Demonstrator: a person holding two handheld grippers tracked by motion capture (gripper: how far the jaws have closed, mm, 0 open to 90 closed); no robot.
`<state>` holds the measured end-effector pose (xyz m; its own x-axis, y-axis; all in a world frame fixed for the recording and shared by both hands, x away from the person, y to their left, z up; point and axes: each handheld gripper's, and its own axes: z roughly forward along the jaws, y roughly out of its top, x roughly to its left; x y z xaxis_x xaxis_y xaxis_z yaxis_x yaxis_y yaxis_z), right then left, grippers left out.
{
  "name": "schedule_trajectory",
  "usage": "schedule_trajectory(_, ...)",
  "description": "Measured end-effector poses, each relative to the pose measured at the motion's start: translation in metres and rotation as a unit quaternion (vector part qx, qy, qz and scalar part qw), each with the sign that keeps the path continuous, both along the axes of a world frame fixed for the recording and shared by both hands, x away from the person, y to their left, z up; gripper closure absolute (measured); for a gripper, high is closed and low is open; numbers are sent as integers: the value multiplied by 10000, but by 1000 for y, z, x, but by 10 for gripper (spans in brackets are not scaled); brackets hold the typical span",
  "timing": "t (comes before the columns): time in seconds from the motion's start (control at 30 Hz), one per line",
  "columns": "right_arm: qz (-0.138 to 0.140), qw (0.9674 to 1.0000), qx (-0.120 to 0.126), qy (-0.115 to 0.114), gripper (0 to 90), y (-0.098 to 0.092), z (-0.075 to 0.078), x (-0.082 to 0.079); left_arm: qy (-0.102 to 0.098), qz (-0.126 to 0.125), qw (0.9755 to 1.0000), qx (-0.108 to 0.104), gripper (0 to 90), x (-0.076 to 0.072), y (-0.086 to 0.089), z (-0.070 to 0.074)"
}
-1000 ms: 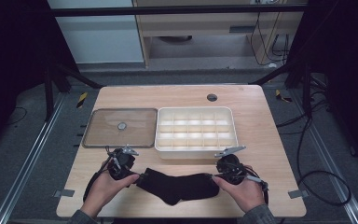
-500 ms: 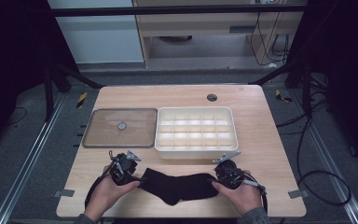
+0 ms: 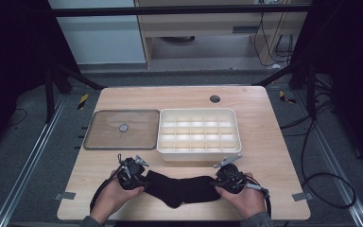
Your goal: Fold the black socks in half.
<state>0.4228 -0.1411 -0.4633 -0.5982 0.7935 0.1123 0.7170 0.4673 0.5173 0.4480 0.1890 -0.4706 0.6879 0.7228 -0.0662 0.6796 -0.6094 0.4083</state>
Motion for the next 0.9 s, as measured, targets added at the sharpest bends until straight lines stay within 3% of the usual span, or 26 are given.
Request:
schedule_trajectory(0.27,-41,10000,17,-11,554,-2,4,-2,89,-75,9999,-62,707,0,-1,0)
schedule_trajectory(0.43,9,9999,-62,108,557,1,-1,-2,89,-108,9998,-109,748,0,-2,0)
schedule_trajectory(0.53,24,9998,-112,178,604,2,-5,-1,73,-136,9998,-94,762,-1,-3,0)
schedule_trajectory(0.7,95,9994,-199,277,785,2,-8,0,30,-187,9998,-103,774,0,-2,3)
schedule_trajectory(0.9,216,9994,-135,253,845,0,-7,-2,15,-194,9997,-148,775,1,2,8)
